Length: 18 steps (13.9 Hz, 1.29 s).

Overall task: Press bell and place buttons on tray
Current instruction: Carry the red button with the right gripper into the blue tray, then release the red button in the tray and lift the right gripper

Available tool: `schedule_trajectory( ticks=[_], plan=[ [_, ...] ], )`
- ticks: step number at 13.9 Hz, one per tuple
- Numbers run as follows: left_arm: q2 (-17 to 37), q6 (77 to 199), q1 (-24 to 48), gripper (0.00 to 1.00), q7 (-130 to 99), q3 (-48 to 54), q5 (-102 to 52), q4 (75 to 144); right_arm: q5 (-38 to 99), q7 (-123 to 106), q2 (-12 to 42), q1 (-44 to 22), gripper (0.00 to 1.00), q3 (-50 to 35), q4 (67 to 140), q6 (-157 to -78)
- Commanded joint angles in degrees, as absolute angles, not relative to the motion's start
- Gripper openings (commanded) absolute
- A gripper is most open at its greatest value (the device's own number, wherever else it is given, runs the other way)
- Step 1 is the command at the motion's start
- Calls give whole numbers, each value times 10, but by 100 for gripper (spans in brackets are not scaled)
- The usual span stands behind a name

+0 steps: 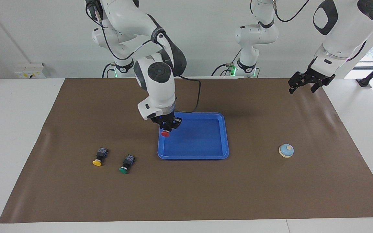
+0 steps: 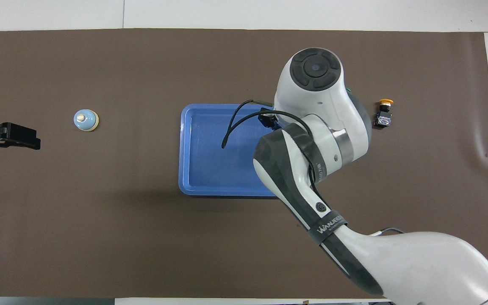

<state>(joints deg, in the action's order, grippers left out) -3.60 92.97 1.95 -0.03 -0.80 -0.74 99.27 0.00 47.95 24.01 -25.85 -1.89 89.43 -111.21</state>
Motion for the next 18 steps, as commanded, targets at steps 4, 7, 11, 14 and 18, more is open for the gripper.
schedule_trajectory(
  ticks=[4, 7, 11, 14, 18],
  plan=[
    [-38, 927, 20, 100, -6, -9, -4, 989, 11, 504, 240, -281, 0, -16, 1030, -1283],
    [-38, 927, 20, 100, -6, -8, -4, 989, 11, 515, 240, -282, 0, -16, 1045, -1296],
    [-38, 927, 20, 100, -6, -9, -4, 989, 11, 531, 238, -282, 100, -16, 1050, -1292],
    [-38, 927, 20, 100, -7, -8, -4, 989, 11, 529, 222, -270, 100, -10, 1028, -1252],
    [-38, 927, 20, 100, -7, -9, -4, 989, 7, 493, 201, -205, 100, -7, 957, -1173]
  ],
)
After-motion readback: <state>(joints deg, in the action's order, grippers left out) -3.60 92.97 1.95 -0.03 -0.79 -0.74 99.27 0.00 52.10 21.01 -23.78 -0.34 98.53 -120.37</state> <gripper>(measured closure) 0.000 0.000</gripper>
